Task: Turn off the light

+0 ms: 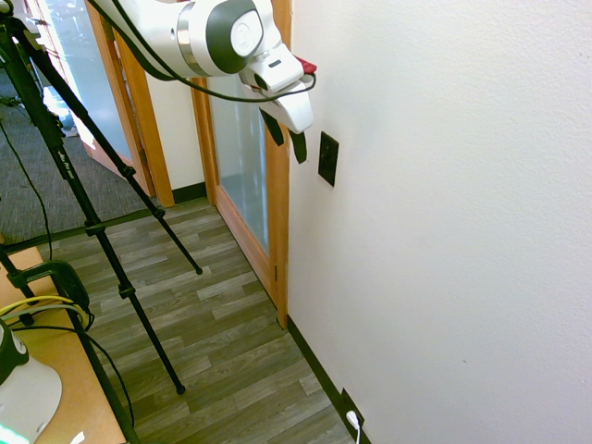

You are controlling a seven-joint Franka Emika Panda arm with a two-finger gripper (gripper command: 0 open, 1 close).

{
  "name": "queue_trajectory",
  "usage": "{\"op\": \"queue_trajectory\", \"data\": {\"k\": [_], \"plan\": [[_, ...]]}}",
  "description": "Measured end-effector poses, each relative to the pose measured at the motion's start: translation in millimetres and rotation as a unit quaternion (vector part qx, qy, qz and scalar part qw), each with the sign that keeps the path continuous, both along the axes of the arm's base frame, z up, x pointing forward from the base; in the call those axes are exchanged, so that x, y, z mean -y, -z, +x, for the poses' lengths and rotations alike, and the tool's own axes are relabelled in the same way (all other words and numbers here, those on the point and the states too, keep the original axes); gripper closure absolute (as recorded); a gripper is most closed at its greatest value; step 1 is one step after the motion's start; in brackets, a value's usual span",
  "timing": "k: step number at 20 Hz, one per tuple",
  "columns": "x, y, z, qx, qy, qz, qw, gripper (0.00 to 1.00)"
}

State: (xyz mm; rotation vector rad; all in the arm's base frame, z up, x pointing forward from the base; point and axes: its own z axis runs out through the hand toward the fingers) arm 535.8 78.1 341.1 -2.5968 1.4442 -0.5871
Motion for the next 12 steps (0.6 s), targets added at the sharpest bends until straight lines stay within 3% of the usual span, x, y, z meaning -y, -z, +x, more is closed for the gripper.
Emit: {"op": "queue_trajectory", "data": {"k": [4, 5, 12], "plan": [[-1.7, 5.1, 10.1, 0.015, 0.017, -0.004, 1.0, 0.0], [-0.6, 5.3, 12.9, 0.018, 0.02, -0.005, 1.0, 1.0], [0.2, 10.2, 25.1, 0.026, 0.026, -0.006, 0.999, 1.0]]}}
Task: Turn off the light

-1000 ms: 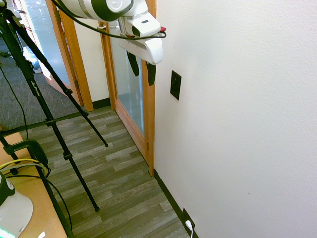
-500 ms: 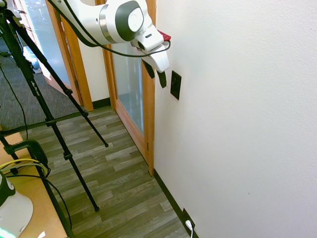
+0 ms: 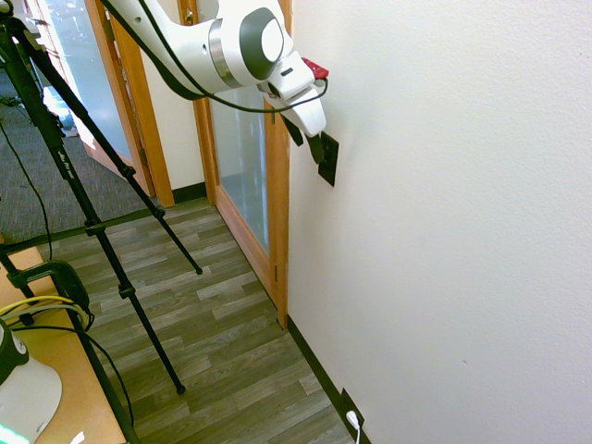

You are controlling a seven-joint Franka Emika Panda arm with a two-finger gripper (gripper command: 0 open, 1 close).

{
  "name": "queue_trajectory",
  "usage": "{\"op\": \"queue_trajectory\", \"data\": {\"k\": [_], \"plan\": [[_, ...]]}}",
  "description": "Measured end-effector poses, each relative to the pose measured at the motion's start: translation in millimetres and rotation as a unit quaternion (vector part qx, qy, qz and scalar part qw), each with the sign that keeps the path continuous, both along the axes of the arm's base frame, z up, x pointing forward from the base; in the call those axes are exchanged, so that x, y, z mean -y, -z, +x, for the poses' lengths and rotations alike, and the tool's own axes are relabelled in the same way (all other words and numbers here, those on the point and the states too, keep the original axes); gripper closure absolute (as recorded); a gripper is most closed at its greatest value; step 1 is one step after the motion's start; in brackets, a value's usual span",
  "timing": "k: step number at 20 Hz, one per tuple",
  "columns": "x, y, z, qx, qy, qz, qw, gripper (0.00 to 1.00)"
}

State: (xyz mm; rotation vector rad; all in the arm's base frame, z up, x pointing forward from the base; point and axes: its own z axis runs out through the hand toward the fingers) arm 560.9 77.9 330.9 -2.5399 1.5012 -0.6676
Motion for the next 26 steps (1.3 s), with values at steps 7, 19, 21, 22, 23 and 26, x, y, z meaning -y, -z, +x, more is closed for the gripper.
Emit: {"op": "queue_trajectory", "data": {"k": [7, 19, 21, 22, 23, 26], "plan": [[-2.3, 3.2, 10.4, 0.003, 0.003, 0.002, 1.0, 1.0], [-2.0, 7.3, 36.5, 0.002, 0.01, 0.001, 1.0, 1.0], [-2.1, 8.7, 40.4, 0.001, 0.011, 0.0, 1.0, 1.0], [-2.4, 9.8, 42.4, 0.0, 0.011, 0.0, 1.0, 1.0], [-2.9, 10.6, 44.5, 0.0, 0.011, 0.0, 1.0, 1.0], [-3.4, 14.3, 50.4, -0.001, 0.012, 0.001, 1.0, 1.0]]}}
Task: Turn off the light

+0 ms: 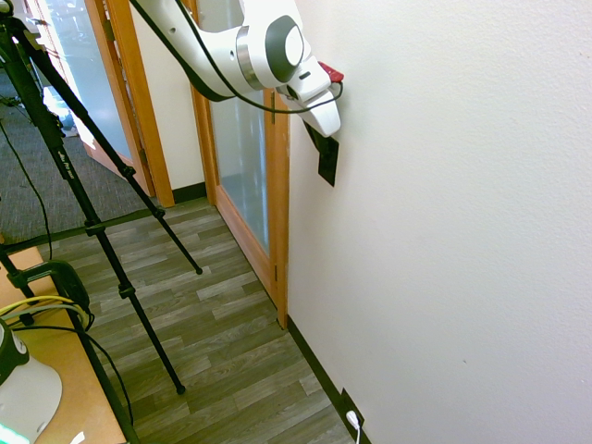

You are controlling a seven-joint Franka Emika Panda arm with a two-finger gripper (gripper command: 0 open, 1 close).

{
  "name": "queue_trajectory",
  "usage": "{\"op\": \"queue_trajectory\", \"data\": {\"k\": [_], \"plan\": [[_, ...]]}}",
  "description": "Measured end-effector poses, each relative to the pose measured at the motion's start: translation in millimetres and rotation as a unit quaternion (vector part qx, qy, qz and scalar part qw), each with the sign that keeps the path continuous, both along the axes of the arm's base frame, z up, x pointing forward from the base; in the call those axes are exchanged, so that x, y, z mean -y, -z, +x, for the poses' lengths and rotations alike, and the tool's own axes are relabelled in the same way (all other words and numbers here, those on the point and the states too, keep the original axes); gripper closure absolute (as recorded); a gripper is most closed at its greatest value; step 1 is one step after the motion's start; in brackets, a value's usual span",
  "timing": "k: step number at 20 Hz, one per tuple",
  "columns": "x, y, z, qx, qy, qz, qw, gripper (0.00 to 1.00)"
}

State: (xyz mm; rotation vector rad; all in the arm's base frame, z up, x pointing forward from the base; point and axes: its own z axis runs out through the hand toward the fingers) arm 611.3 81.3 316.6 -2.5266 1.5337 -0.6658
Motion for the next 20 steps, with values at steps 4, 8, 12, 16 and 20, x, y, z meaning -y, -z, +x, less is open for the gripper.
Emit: {"op": "queue_trajectory", "data": {"k": [4, 8, 12, 16, 20], "plan": [[-1.2, 1.2, 2.9, -0.005, 0.003, -0.001, 1.0, 1.0], [-1.0, 8.0, 3.8, -0.009, 0.004, 0.002, 1.0, 1.0], [-1.1, 8.3, 4.7, -0.012, 0.006, 0.005, 1.0, 1.0], [-1.1, 7.7, 3.7, -0.008, 0.005, 0.003, 1.0, 1.0], [-0.5, -0.6, -1.9, 0.004, 0.005, 0.005, 1.0, 1.0]]}}
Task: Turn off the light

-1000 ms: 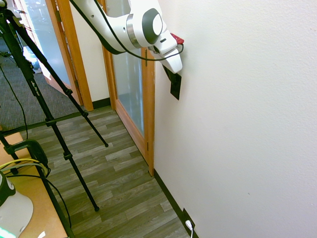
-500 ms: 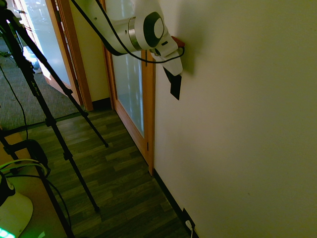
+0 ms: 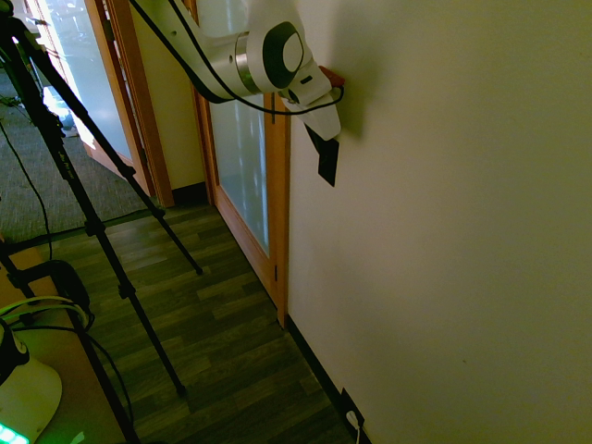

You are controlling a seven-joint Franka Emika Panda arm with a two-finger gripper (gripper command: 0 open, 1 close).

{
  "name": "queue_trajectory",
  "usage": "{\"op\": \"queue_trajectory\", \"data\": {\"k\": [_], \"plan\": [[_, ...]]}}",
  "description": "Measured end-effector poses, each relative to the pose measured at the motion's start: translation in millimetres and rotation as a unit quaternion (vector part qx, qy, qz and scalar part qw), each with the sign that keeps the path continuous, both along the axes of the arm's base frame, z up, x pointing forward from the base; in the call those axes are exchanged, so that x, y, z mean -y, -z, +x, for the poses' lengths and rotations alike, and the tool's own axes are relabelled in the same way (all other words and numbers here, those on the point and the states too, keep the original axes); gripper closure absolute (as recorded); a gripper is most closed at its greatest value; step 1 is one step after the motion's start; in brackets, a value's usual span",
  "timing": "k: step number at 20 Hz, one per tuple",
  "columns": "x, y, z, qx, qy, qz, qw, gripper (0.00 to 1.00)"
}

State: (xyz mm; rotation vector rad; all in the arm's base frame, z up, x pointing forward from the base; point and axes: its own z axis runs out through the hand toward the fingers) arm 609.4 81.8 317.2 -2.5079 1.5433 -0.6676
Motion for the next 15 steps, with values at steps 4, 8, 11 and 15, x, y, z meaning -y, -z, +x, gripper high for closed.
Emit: {"op": "queue_trajectory", "data": {"k": [4, 8, 11, 15], "plan": [[4.9, -26.4, -19.9, 0.014, 0.004, 0.004, 1.0, 1.0], [7.4, -44.5, -45.8, 0.016, 0.006, 0.006, 1.0, 1.0], [2.4, -52.8, -60.9, 0.011, 0.004, 0.006, 1.0, 1.0], [-5.7, -58.4, -76.3, 0.007, 0.004, 0.008, 1.0, 1.0]]}}
